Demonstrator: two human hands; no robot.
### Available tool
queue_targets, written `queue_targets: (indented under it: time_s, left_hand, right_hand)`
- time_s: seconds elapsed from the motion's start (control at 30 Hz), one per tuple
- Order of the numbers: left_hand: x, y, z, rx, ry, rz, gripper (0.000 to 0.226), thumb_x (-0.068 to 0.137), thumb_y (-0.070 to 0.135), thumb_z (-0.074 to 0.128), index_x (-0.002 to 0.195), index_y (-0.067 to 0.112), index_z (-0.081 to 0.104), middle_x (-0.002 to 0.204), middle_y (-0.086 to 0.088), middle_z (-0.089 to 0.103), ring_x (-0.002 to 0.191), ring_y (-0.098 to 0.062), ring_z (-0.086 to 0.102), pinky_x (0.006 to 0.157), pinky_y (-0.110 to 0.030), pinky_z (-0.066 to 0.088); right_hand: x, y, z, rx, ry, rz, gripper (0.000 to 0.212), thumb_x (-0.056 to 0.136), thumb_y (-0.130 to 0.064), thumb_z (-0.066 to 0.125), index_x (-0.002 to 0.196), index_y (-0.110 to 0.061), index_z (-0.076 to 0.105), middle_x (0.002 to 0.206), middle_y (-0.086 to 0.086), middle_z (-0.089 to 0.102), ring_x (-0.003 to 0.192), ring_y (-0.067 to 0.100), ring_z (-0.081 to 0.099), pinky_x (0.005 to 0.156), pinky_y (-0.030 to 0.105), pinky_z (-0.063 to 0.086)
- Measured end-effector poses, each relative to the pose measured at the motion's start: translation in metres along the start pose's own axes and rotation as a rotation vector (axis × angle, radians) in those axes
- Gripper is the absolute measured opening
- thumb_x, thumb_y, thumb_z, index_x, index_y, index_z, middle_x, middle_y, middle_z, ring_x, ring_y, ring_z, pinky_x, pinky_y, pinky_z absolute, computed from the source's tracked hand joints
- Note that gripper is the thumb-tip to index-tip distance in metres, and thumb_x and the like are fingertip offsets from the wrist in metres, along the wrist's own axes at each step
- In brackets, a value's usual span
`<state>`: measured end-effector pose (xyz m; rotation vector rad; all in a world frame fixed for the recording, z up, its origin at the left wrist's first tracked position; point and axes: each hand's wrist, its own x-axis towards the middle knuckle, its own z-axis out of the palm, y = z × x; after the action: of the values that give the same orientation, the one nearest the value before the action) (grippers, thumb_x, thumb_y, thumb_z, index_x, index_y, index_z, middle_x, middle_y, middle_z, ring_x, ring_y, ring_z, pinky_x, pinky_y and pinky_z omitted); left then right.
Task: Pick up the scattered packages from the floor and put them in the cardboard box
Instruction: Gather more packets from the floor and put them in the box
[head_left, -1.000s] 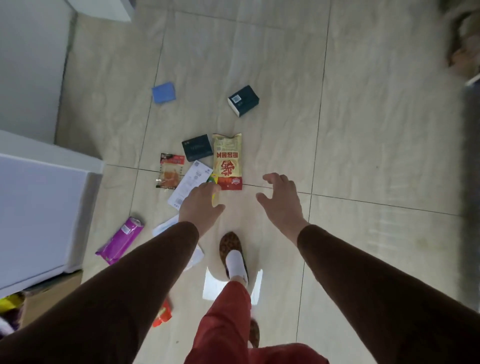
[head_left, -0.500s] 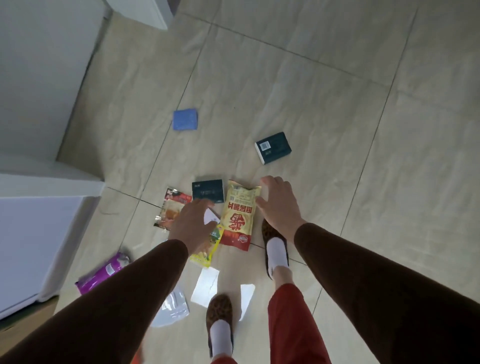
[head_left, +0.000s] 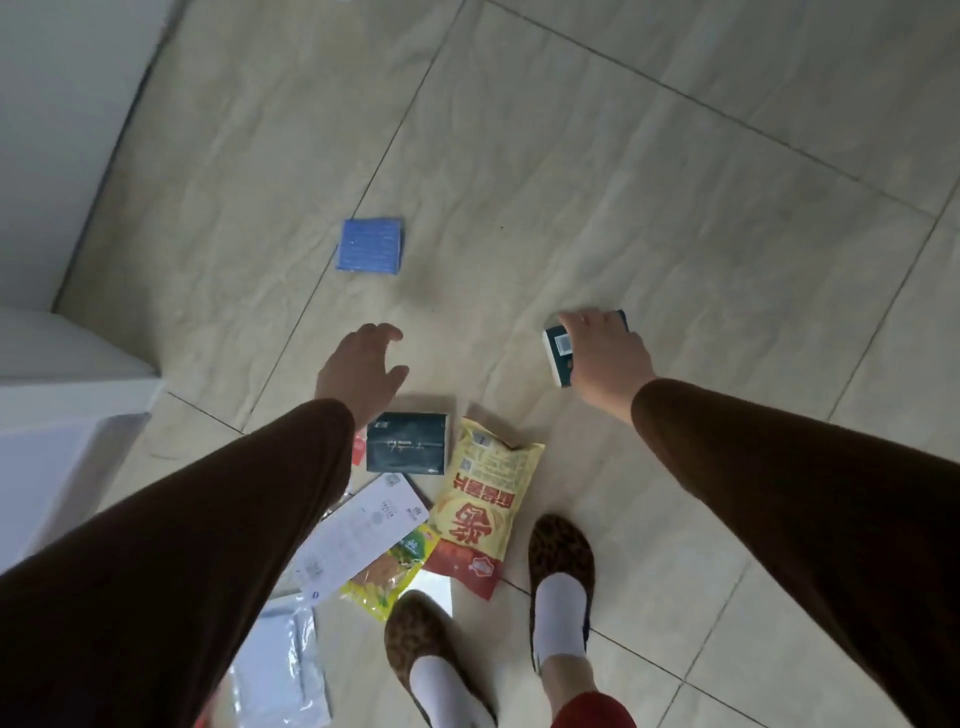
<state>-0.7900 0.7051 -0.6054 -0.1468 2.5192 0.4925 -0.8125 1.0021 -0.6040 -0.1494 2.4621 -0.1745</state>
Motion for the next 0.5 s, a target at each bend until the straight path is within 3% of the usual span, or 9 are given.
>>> queue_targets:
  time_s: [0.13,0.2,0.37,0.43,0.5]
  left_hand:
    - [0.066,-0.021,0.002,0.063,0.076,-0.011,0.047,0.095,0.024,0.06,0.14,0.018,0.049,0.144,-0.006,0.05,0.132,-0.026,0.046,0.107,-0.043,0.04]
    - [0.093,-0.028,0.001,0.088,0.109,-0.014,0.048,0.095,0.021,0.06,0.142,0.016,0.048,0.143,-0.009,0.051,0.13,-0.03,0.047,0.105,-0.044,0.041]
    - [0.147,-0.04,0.002,0.052,0.163,-0.081,0.058,0.092,-0.001,0.045,0.148,0.013,0.041,0.152,-0.009,0.042,0.136,-0.031,0.043,0.109,-0.044,0.039]
    - [0.163,-0.042,0.002,0.067,0.13,-0.083,0.067,0.092,-0.004,0.043,0.155,0.014,0.03,0.162,-0.007,0.029,0.142,-0.032,0.037,0.114,-0.046,0.035]
    - [0.177,-0.044,0.003,0.129,0.121,-0.055,0.072,0.092,-0.004,0.045,0.157,0.014,0.022,0.164,-0.004,0.022,0.14,-0.034,0.036,0.109,-0.052,0.04]
  right_hand:
    - [0.034,0.013,0.027,-0.165,-0.085,0.054,0.08,0.095,-0.011,0.059,0.159,-0.027,0.015,0.162,0.007,0.022,0.149,0.036,0.021,0.11,0.064,0.037]
    - [0.048,0.018,0.04,-0.186,-0.101,0.039,0.085,0.094,-0.011,0.063,0.16,-0.027,0.011,0.164,0.008,0.019,0.15,0.037,0.019,0.112,0.065,0.036]
    - [0.068,0.021,0.063,-0.262,-0.006,-0.084,0.077,0.088,-0.018,0.072,0.152,-0.026,0.029,0.15,0.005,0.041,0.139,0.031,0.038,0.104,0.052,0.045]
    - [0.074,0.025,0.061,-0.279,0.039,-0.109,0.073,0.087,-0.029,0.074,0.149,-0.024,0.035,0.143,0.004,0.049,0.132,0.029,0.045,0.1,0.045,0.045]
    - [0.078,0.033,0.056,-0.286,0.055,-0.129,0.072,0.085,-0.042,0.075,0.145,-0.02,0.042,0.135,0.006,0.056,0.125,0.028,0.05,0.098,0.043,0.046]
